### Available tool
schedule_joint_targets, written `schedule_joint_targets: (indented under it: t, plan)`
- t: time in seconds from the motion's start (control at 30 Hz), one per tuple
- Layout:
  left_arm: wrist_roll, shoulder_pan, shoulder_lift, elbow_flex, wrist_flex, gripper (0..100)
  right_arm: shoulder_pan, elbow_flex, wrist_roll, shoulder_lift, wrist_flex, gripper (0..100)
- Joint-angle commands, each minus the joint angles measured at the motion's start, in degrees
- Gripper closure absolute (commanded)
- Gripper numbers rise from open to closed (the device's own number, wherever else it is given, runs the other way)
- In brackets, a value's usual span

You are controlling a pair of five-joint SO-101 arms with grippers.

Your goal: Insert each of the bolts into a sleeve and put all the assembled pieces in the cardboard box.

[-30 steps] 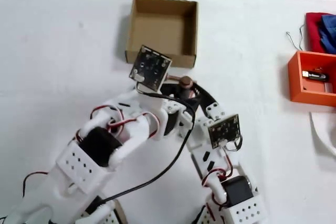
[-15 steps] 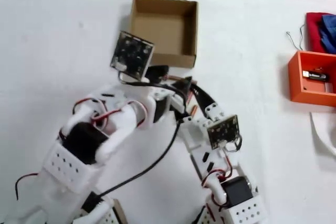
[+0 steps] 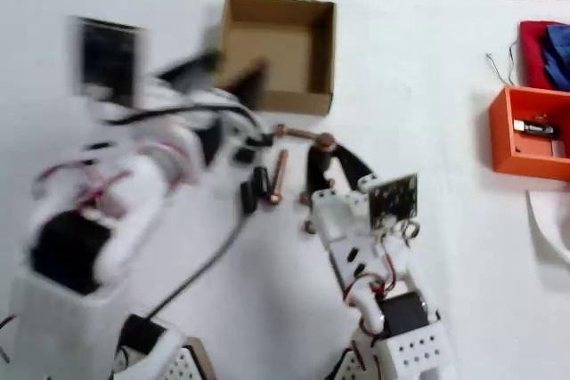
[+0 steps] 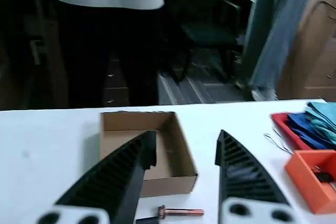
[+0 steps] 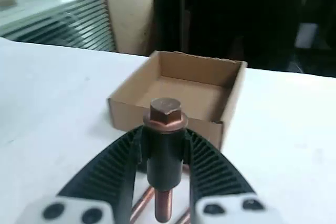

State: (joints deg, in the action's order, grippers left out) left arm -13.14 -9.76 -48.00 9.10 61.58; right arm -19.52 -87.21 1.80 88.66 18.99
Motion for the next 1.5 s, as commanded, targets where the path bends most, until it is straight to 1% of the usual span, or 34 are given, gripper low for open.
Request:
schedule_joint_targets:
  t: [0.0,0.03,0.1,0.13,0.2,0.27,0.3,0.37,0.47,0.53,0.63,0.73,0.8,0.9,0.97,1.13,1.33,1.47]
  plan:
    - [-0.53,13.36,-0.18,-0.48,6.51,80,3.38,17.93,0.62,-13.23,0.4,97.9]
    - [-0.53,17.05,-0.18,2.86,7.56,80,3.56,23.38,0.62,-18.51,1.36,97.9]
    - [-0.53,23.91,-0.26,12.18,6.77,80,3.47,35.25,0.88,-30.02,5.14,97.9]
    - [-0.53,26.64,-0.53,17.27,5.71,79,3.47,41.41,1.58,-36.18,7.52,97.9]
    - [0.88,30.86,-0.53,26.59,1.32,79,3.91,54.51,5.98,-49.1,14.11,97.9]
    - [3.34,32.18,-0.09,35.03,-6.77,80,4.35,68.04,8.7,-61.14,23.43,97.9]
    - [4.4,32.18,-0.09,39.34,-11.52,80,4.7,75.16,8.79,-67.12,29.05,97.8]
    - [7.56,32.18,0.0,47.16,-20.31,80,4.79,89.23,7.21,-78.11,39.08,97.8]
    - [13.71,30.59,1.49,56.31,-31.47,82,4.88,109.63,5.01,-94.37,48.48,97.8]
    - [14.68,29.89,5.45,58.15,-34.9,84,5.14,122.99,5.01,-104.48,52.35,97.8]
    - [13.89,29.89,14.68,56.4,-36.75,84,5.67,143.12,6.77,-118.55,56.84,97.8]
    - [13.98,29.8,26.29,50.42,-36.75,84,5.41,160.35,7.3,-131.03,58.59,97.8]
    - [13.98,29.71,33.58,45.23,-34.29,84,4.97,168.09,7.21,-138.07,58.68,97.8]
    - [13.8,29.71,40.62,36.62,-25.49,84,4.53,172.22,7.21,-145.01,57.36,97.8]
    - [13.8,29.71,43.34,33.8,-23.03,84,4.53,172.13,7.21,-147.56,54.11,97.9]
    - [13.89,29.71,44.92,32.57,-22.68,84,4.44,171.25,7.12,-150.73,46.64,97.9]
    - [13.8,29.71,44.92,32.57,-22.68,84,4.26,162.73,7.03,-150.99,40.31,97.9]
    - [13.89,29.71,44.92,32.57,-22.68,84,3.12,160.18,2.46,-151.34,38.73,97.9]
